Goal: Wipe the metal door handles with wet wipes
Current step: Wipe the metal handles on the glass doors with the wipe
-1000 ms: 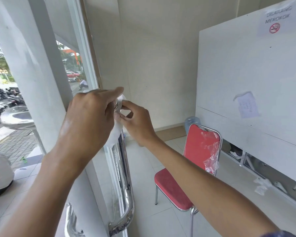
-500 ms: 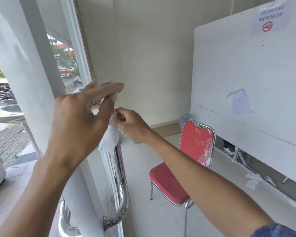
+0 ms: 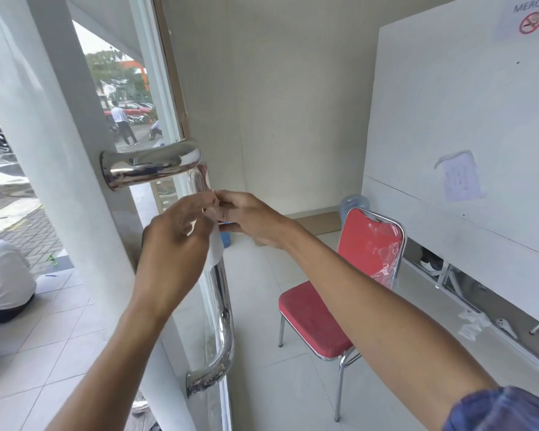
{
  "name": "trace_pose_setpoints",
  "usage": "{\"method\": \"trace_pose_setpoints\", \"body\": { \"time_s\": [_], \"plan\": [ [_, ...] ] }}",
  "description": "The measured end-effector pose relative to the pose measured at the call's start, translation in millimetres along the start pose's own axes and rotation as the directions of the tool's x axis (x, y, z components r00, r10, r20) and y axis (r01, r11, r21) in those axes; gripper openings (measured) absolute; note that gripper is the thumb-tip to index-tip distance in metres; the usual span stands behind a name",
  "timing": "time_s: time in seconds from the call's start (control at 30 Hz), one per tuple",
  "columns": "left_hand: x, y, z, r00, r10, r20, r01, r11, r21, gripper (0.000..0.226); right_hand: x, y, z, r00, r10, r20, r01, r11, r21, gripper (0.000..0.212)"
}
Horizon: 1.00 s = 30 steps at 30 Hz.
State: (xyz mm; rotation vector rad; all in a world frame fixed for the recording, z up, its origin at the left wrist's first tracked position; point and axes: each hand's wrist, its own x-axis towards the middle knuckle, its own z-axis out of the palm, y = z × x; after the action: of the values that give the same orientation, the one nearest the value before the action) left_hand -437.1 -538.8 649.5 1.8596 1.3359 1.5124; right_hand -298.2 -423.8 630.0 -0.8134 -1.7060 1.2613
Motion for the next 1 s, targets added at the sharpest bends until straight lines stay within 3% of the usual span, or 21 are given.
{"method": "trace_pose_setpoints", "body": {
  "time_s": [0.17,0.27,0.4,0.53,0.73,0.9,1.0],
  "plan": [
    [7,-20,8,0.984,-0.172,-0.041,0.165,0.977,-0.133,0.026,11,-8,4,0.998,-0.002,-0.059,0.020,0.954,0.301,0.025],
    [10,-19,10,0.983,-0.185,-0.019,0.180,0.973,-0.141,0.040,18,-6,11,0.995,0.006,-0.098,0.024,0.953,0.303,0.026],
    [10,-15,16,0.979,-0.202,-0.014,0.197,0.966,-0.165,0.040,10,13,13,0.997,0.081,0.012,-0.080,0.935,0.345,0.031],
    [10,-18,20,0.979,-0.202,-0.011,0.198,0.967,-0.162,0.037,2,39,14,0.988,0.139,0.064,-0.150,0.956,0.252,0.034],
    [9,-24,23,0.968,-0.250,0.000,0.247,0.957,-0.154,0.030,-1,41,13,0.990,0.069,-0.119,-0.052,0.988,0.144,0.024],
    [-1,-33,26,0.957,-0.289,0.024,0.290,0.949,-0.126,0.038,-13,82,20,0.973,0.126,-0.191,-0.155,0.977,-0.145,0.046],
    [-7,-43,28,0.953,-0.301,0.038,0.304,0.946,-0.117,0.040,-30,102,21,0.965,0.138,-0.225,-0.189,0.955,-0.226,0.030]
  ]
}}
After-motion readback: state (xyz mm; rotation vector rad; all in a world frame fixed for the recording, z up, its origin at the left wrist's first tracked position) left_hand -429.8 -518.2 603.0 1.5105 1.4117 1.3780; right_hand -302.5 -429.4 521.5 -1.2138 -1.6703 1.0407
